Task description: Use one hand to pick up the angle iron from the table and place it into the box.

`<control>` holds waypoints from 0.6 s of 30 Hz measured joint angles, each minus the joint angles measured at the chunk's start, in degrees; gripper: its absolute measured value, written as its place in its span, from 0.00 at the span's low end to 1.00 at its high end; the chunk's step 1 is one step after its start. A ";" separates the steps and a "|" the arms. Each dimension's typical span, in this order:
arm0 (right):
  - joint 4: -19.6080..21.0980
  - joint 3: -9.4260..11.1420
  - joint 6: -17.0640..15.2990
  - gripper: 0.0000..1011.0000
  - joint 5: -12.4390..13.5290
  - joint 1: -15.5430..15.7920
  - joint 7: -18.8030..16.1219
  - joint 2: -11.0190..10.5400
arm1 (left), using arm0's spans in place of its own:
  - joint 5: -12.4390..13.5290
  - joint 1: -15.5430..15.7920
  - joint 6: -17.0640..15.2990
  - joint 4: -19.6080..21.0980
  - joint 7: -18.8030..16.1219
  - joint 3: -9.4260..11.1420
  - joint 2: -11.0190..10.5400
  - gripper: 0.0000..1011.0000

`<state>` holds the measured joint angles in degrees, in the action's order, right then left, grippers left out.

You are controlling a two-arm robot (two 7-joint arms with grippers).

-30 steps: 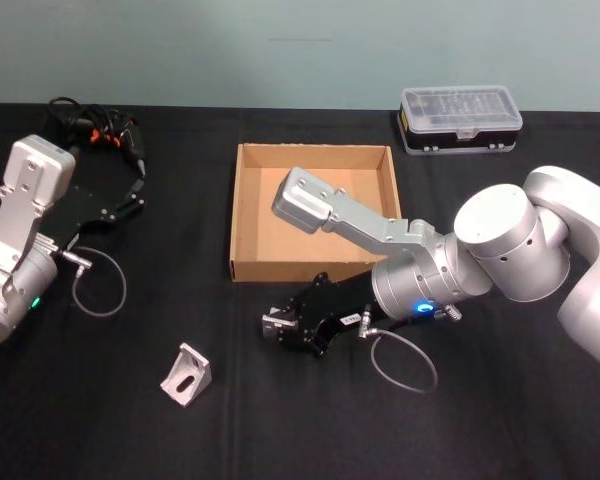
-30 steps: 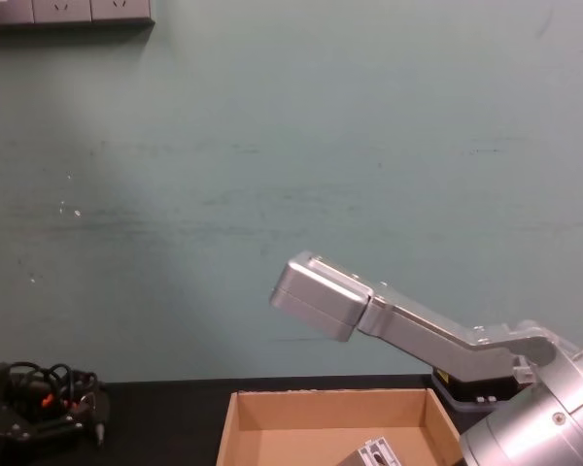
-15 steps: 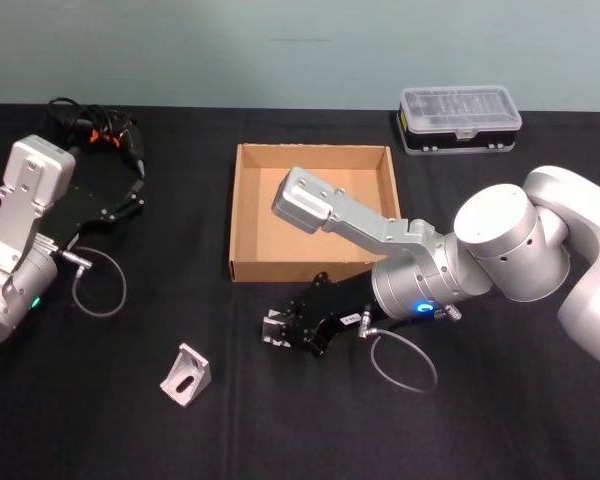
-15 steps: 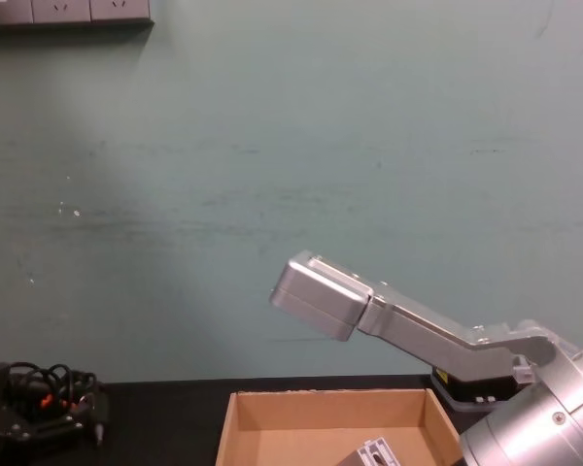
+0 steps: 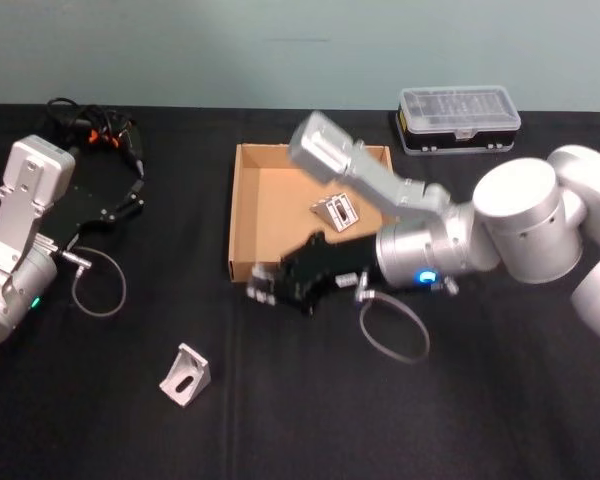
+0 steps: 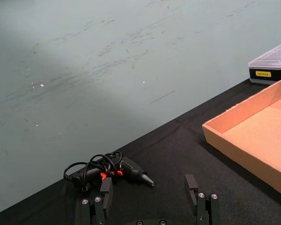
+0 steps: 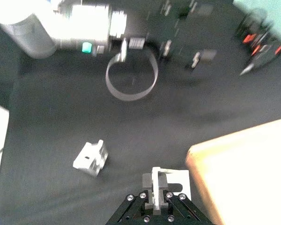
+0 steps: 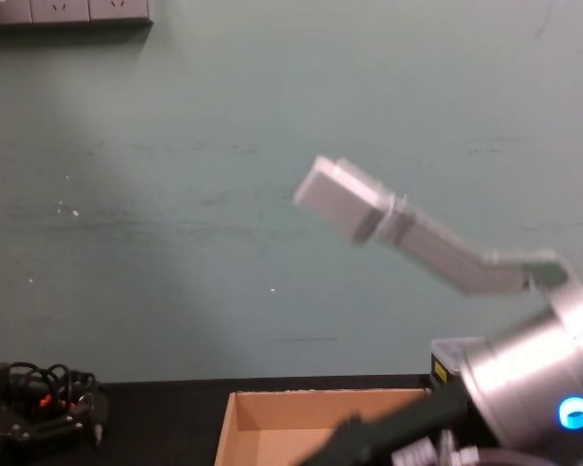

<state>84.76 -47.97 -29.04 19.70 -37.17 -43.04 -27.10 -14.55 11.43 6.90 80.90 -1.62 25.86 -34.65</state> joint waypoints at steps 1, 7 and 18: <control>0.45 1.04 0.35 0.07 0.95 0.02 0.64 0.11 | 0.00 0.00 0.00 0.00 0.00 0.00 0.00 0.99; 0.92 4.40 1.26 0.07 3.47 -0.43 4.60 1.32 | 0.00 0.00 0.00 0.00 0.00 0.00 0.00 0.99; -4.45 9.62 -1.70 0.07 3.72 -3.01 15.99 6.08 | 0.00 0.00 0.00 0.00 0.00 0.00 0.00 0.99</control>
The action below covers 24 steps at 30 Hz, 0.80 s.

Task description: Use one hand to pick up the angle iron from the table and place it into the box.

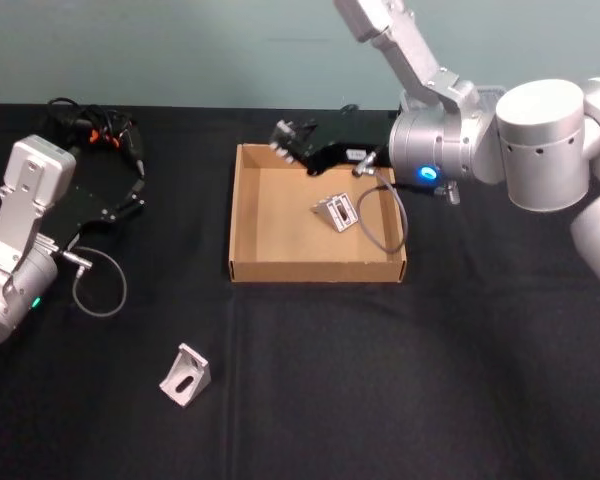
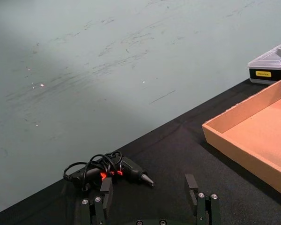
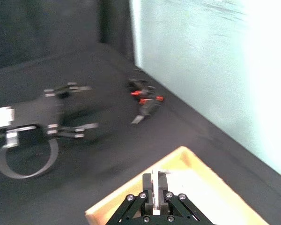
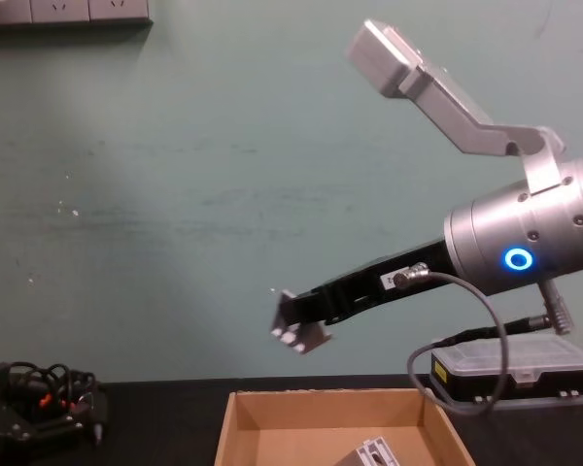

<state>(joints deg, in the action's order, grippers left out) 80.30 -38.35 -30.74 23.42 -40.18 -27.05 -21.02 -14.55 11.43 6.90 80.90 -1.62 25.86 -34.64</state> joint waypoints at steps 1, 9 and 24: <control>-0.61 0.22 -0.33 0.07 -0.21 -0.20 0.76 0.39 | 0.00 0.00 0.00 0.00 0.00 0.00 0.00 0.99; -8.39 1.90 -3.33 0.07 -1.98 -2.48 5.16 4.41 | 0.00 0.00 0.00 0.00 0.00 0.00 0.00 0.99; -18.40 0.92 -5.50 0.07 -5.30 -6.57 5.49 9.03 | 0.00 0.00 0.00 0.00 0.00 0.00 0.00 0.99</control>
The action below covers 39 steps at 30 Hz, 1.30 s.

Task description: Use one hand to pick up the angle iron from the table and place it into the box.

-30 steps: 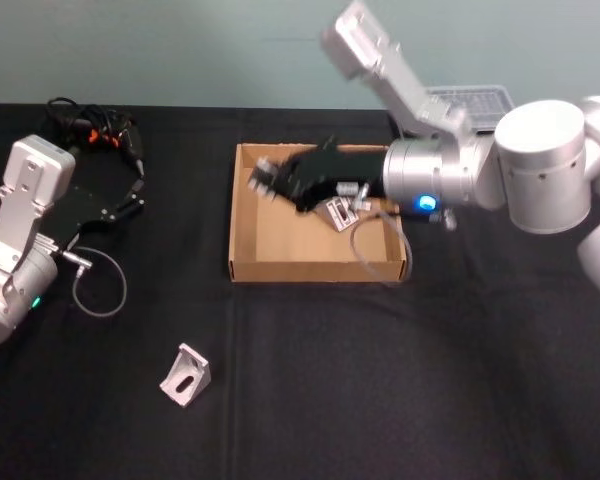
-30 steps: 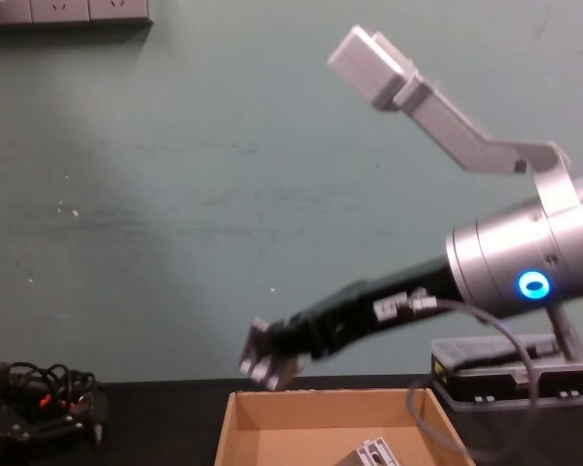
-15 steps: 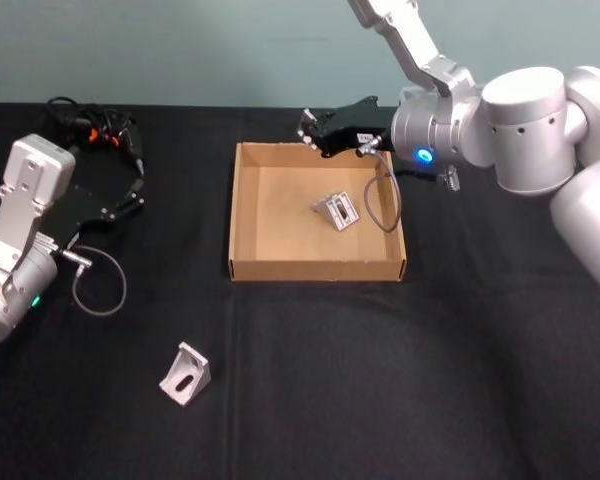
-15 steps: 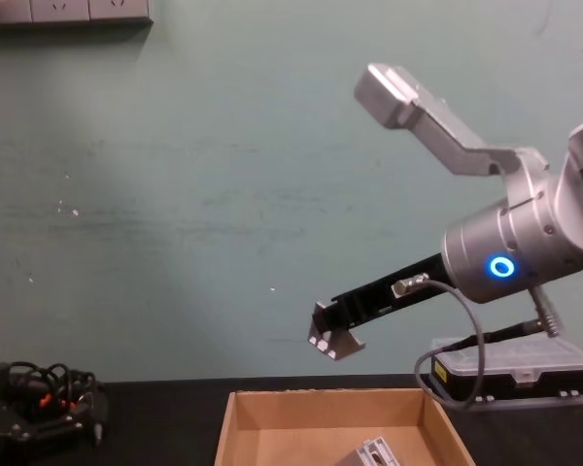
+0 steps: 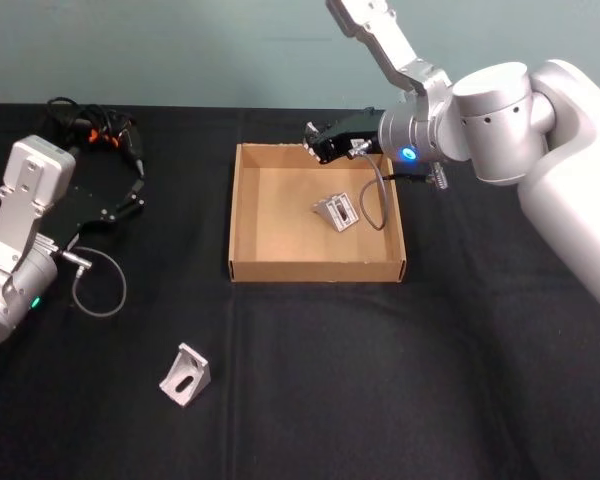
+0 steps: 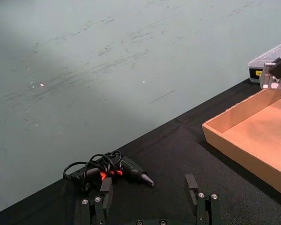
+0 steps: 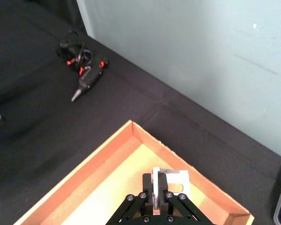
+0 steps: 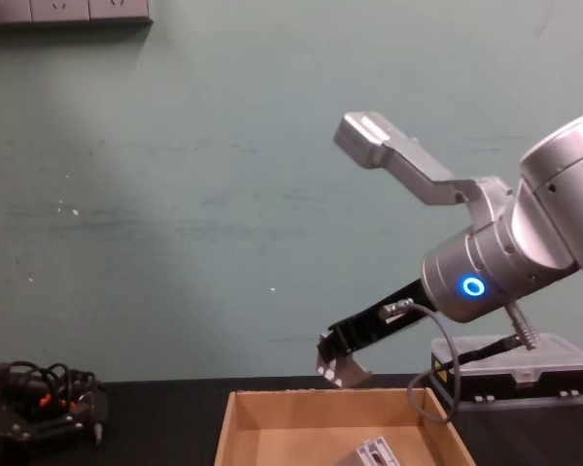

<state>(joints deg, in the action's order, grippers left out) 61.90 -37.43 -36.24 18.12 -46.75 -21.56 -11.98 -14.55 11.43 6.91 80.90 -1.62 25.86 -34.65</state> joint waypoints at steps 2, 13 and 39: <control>-1.05 -0.21 -0.95 0.07 -0.40 -0.46 -0.08 0.52 | 0.00 0.00 0.00 0.00 0.00 0.00 0.00 0.99; -4.74 -0.90 -3.21 0.07 -1.83 -1.86 -1.96 2.34 | 0.00 0.00 0.00 0.00 0.00 0.00 0.00 0.99; -5.60 -1.01 -3.26 0.40 -2.42 -1.96 -2.70 2.72 | 0.00 0.00 0.00 0.00 0.00 0.00 0.00 0.99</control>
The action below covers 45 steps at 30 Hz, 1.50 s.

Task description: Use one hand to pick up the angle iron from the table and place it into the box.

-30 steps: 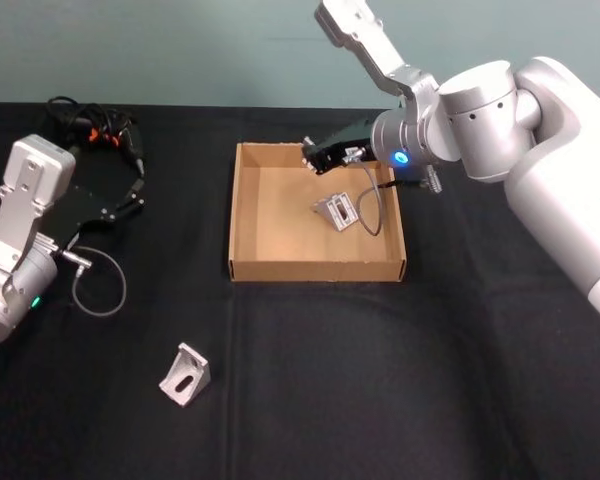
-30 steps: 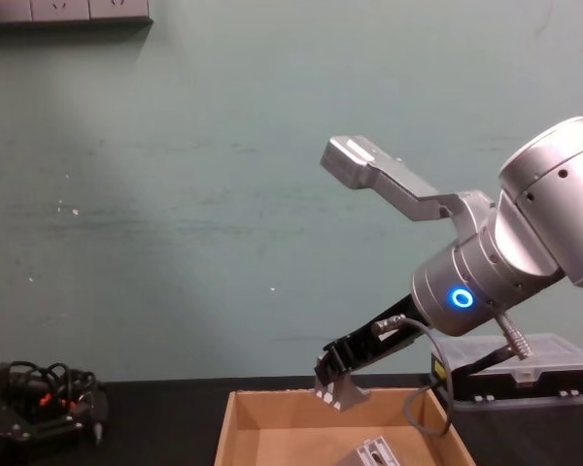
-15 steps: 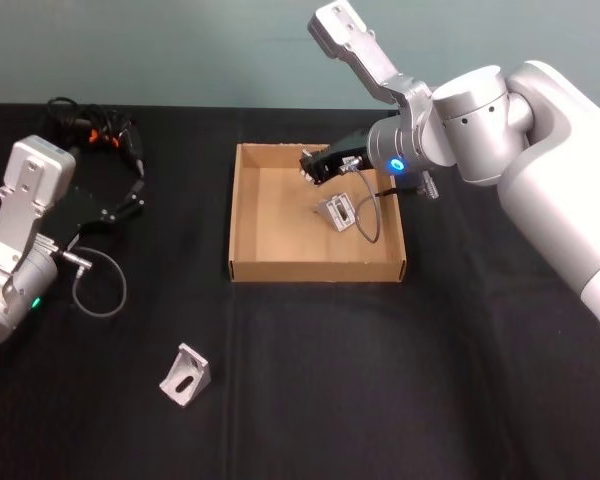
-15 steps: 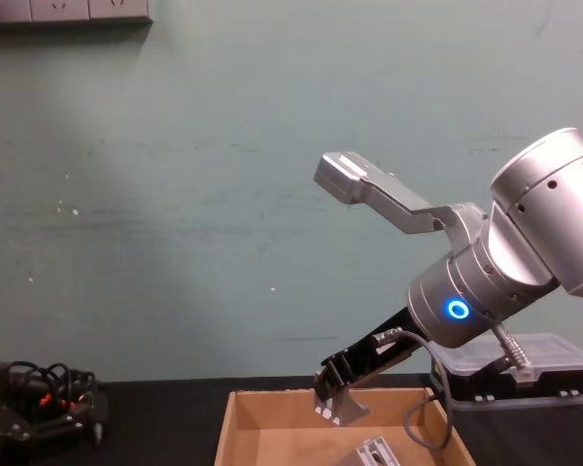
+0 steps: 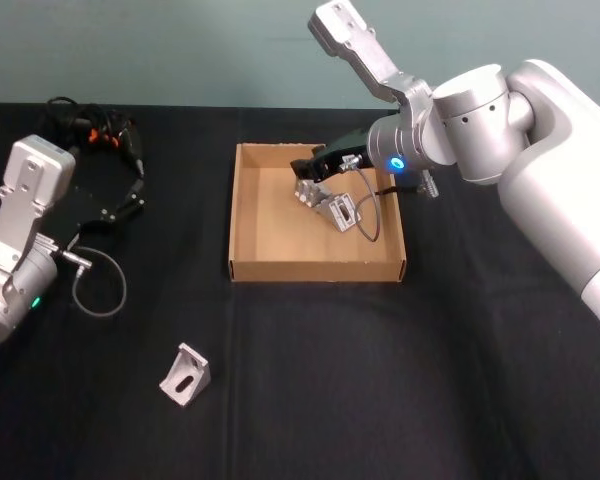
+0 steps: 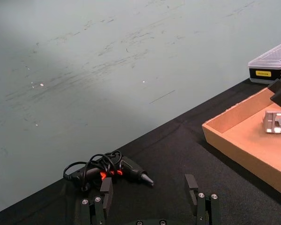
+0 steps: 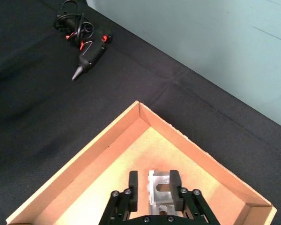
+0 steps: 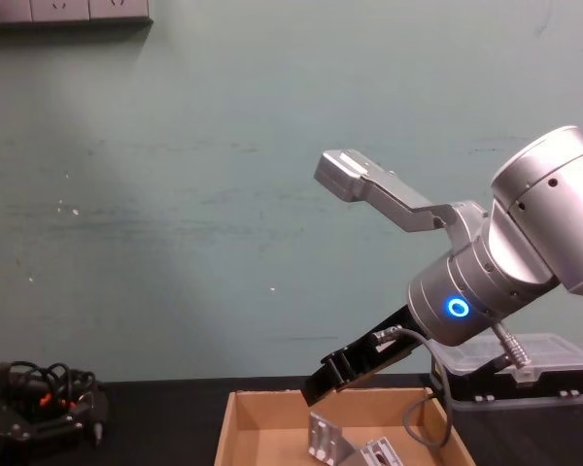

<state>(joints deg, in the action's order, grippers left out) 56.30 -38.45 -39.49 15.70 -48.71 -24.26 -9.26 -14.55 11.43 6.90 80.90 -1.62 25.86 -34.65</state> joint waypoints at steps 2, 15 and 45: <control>0.00 0.00 0.01 0.44 0.01 0.01 0.02 -0.01 | 0.00 0.00 0.00 0.00 0.00 0.00 0.00 0.99; 0.25 0.13 0.17 0.84 0.04 0.14 0.11 -0.05 | 0.00 0.00 0.00 0.00 0.00 0.00 0.00 0.99; 26.65 -0.47 16.80 0.99 5.79 13.91 -17.45 -13.41 | 0.00 0.00 0.00 0.00 0.00 0.00 0.00 0.99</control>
<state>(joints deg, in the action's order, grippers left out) 82.95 -38.92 -22.69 21.49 -34.80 -41.71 -22.67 -14.55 11.43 6.91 80.90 -1.62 25.86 -34.65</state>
